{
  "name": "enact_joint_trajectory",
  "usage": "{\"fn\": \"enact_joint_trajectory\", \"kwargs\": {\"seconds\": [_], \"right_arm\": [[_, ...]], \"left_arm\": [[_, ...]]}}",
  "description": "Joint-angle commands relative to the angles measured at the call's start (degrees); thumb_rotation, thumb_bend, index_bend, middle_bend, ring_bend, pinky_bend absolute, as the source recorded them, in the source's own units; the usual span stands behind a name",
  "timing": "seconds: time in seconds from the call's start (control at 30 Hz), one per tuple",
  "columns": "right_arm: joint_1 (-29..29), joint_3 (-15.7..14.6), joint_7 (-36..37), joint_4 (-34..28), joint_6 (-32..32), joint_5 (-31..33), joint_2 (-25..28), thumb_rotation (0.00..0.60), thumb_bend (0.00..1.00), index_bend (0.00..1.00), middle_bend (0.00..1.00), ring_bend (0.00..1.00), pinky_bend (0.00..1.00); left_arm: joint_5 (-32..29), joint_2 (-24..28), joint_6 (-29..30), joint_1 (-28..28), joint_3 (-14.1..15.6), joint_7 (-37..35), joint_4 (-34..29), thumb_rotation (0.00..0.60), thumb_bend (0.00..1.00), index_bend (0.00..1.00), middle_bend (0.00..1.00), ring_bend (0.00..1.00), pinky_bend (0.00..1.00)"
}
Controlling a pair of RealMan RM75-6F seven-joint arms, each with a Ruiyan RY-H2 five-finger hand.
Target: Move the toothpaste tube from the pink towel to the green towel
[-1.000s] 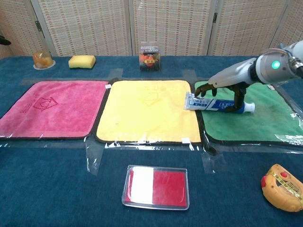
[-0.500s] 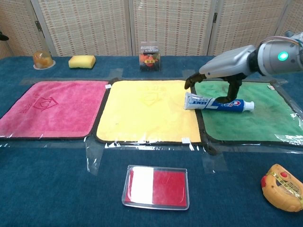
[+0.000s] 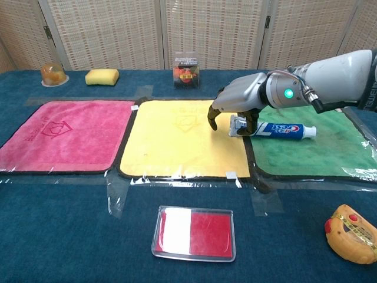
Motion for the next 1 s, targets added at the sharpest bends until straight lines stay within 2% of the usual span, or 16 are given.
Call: {"fn": "enact_joint_trajectory", "kwargs": {"seconds": [0.03, 0.53, 0.9, 1.0], "right_arm": [[-0.27, -0.46, -0.14, 0.17, -0.12, 0.30, 0.24, 0.600, 0.49, 0.26, 0.20, 0.11, 0.00], [-3.99, -2.76, 0.96, -2.69, 1.57, -0.78, 4.88, 0.600, 0.49, 0.26, 0.23, 0.13, 0.00], [-8.30, -4.17, 3.36, -7.40, 4.13, -4.66, 10.67, 0.600, 0.49, 0.26, 0.24, 0.14, 0.00], [-9.64, -3.65, 4.73, -7.95, 5.54, -5.70, 11.92, 0.600, 0.49, 0.26, 0.23, 0.15, 0.00]], "left_arm": [[-0.03, -0.11, -0.08, 0.07, 0.04, -0.19, 0.25, 0.600, 0.43, 0.10, 0.05, 0.02, 0.01], [0.10, -0.73, -0.52, -0.21, -0.15, -0.18, 0.72, 0.600, 0.43, 0.10, 0.05, 0.02, 0.01], [0.37, -1.10, -0.64, -0.49, -0.27, 0.15, 0.62, 0.600, 0.43, 0.10, 0.05, 0.02, 0.01], [0.30, -1.30, -0.87, -0.69, -0.36, 0.35, 0.67, 0.600, 0.43, 0.10, 0.05, 0.02, 0.01]]}}
